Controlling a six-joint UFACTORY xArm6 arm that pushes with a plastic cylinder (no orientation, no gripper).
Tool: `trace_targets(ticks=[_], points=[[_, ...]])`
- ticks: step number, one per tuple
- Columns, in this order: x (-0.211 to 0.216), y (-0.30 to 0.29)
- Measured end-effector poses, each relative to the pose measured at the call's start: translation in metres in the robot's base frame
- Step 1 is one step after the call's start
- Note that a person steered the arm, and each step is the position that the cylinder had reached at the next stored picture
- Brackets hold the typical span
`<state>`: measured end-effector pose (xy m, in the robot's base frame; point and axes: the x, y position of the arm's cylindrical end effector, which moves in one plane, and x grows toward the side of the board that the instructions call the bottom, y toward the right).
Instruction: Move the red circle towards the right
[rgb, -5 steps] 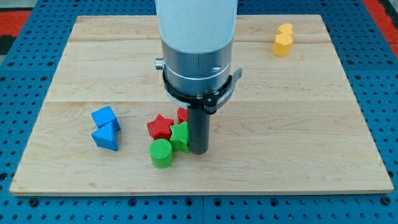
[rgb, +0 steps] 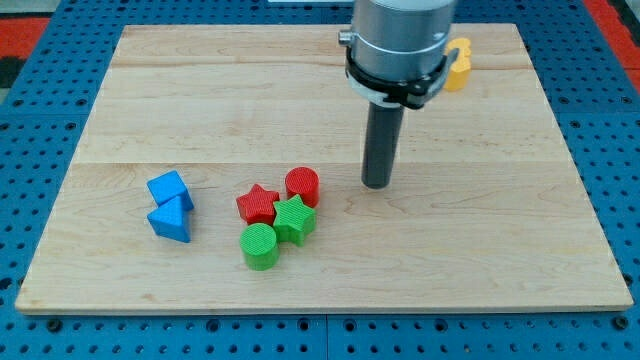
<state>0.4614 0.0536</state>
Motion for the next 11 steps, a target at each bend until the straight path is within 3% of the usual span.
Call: trace_targets(ticks=[1,5,9,11], points=[[-0.037,-0.005],[-0.026,-0.125],[0.033,-0.075],[0.033,0.006]])
